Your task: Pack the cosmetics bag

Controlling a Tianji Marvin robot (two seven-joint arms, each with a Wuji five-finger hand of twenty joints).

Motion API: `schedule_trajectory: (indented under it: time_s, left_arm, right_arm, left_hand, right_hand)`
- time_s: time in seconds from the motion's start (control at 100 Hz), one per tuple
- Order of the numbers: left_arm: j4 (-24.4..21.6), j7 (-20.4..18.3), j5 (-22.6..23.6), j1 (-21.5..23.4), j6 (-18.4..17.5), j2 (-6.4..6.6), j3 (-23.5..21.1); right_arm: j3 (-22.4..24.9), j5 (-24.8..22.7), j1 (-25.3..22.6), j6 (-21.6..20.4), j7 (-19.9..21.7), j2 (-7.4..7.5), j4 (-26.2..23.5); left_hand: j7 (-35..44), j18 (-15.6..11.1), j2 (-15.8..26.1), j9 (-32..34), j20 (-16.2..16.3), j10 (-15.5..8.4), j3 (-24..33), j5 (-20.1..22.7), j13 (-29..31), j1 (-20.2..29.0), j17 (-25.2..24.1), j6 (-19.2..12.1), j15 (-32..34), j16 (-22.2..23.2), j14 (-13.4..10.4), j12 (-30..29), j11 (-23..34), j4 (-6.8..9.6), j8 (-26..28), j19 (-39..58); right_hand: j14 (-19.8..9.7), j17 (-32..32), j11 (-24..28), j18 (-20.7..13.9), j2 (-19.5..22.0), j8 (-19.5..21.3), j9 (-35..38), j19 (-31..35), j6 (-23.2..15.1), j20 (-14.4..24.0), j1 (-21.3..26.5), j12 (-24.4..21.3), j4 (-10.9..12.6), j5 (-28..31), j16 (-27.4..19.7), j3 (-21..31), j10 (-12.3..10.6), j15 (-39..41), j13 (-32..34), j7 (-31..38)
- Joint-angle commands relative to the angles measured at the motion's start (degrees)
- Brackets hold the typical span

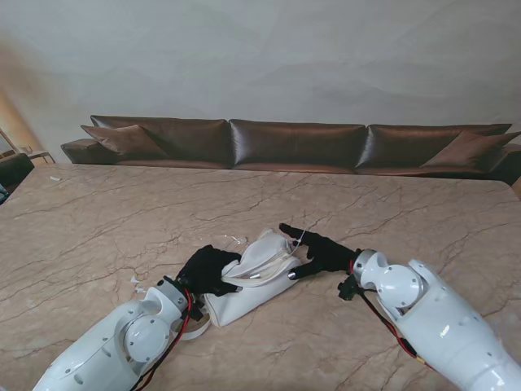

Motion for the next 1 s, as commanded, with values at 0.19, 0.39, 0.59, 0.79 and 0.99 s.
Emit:
schedule_trajectory:
  time_s: [0.19, 0.39, 0.59, 0.79, 0.99]
  left_arm:
    - [1.24, -3.75, -0.60, 0.33, -1.82, 0.68, 0.51]
    - [0.22, -4.70, -0.61, 0.05, -1.41, 0.82, 0.65]
    - [-0.57, -5.60, -0.73, -0.17, -0.14, 0.90, 0.95]
    - [-0.68, -4.80, -1.72, -0.26, 0.91, 0.45, 1.55]
    - [-1.35, -4.68, -1.32, 0.29, 2.20, 0.51, 1.11]
  right_arm:
    - [-3.81, 5.12, 2.54, -3.89, 0.32, -1.99, 3.69]
    - [-6.74, 8.07, 4.33, -5.76, -0.11, -3.21, 7.75]
    - [-9.25, 10.81, 5.50, -7.80, -2.36, -5.10, 11.86]
    - [-11.55, 13.45, 6.52, -9.97, -4.66, -7.36, 16.06]
    - [-11.38, 14.26, 6.07, -10.97, -7.54, -8.70, 17.25]
  left_hand:
    - [3.79, -0.98, 14.91, -0.22, 0.78, -8.90, 8.10, 4.07, -1.40, 13.32, -2.36, -12.41, -0.96, 0.79, -0.40, 0.68, 0.87, 4.95, 3.69, -1.62]
    - [2.82, -1.48, 15.44, -1.02, 0.80, -9.36, 6.73, 2.98, -2.85, 13.63, -3.69, -12.32, -3.74, 0.45, -0.49, 0.48, -0.33, 4.37, 3.84, -3.20]
    - [0.84, -2.37, 16.30, -2.78, 0.52, -9.26, 4.04, 0.66, -5.14, 14.91, -5.28, -11.31, -9.14, 0.22, -0.50, -0.30, -2.87, 2.43, 0.98, -5.10]
    - [0.46, -2.64, 16.05, -3.71, 0.51, -8.97, 2.80, -0.80, -6.31, 15.43, -6.18, -11.08, -12.10, 0.81, -0.22, -1.62, -5.04, 1.54, -4.49, -5.82]
    - [-2.25, -3.38, 13.85, -8.88, -0.88, -7.05, 2.58, -10.16, -12.58, 3.79, -8.79, -10.77, -21.30, -1.98, -1.44, -1.14, -15.96, 3.65, -14.74, -9.06]
  right_hand:
    - [-4.84, 3.02, 21.11, -0.86, -4.67, 2.70, 2.19, 5.18, -4.84, -2.02, 6.91, 5.74, -1.08, -0.01, -1.60, -0.38, -4.28, 3.98, 3.43, 2.62]
    - [-3.28, 3.78, 43.12, -1.26, -28.21, 29.24, 11.92, 10.62, -7.94, -1.92, -5.01, 20.97, -6.64, 1.67, 11.63, 43.29, -7.31, 18.70, 5.63, 23.08]
    - [-4.01, 2.26, 50.33, -0.73, -26.44, 26.15, 26.36, 10.79, -12.87, -3.13, -4.09, 32.60, -6.25, 13.08, 21.91, 43.18, -10.11, 29.15, 10.20, 39.84]
    - [-4.10, 0.06, 36.42, -2.65, -25.94, 37.97, 14.77, 14.14, -22.12, 0.21, -3.80, 25.53, -6.15, 24.34, 19.25, 43.06, -4.37, 25.25, 0.88, 53.03]
    - [-4.46, 12.79, 33.68, -0.74, -15.93, 34.38, 36.01, 23.98, -32.43, 4.30, 2.67, 12.74, -14.17, 31.90, 12.74, 38.17, -8.20, 21.63, 25.71, 63.00]
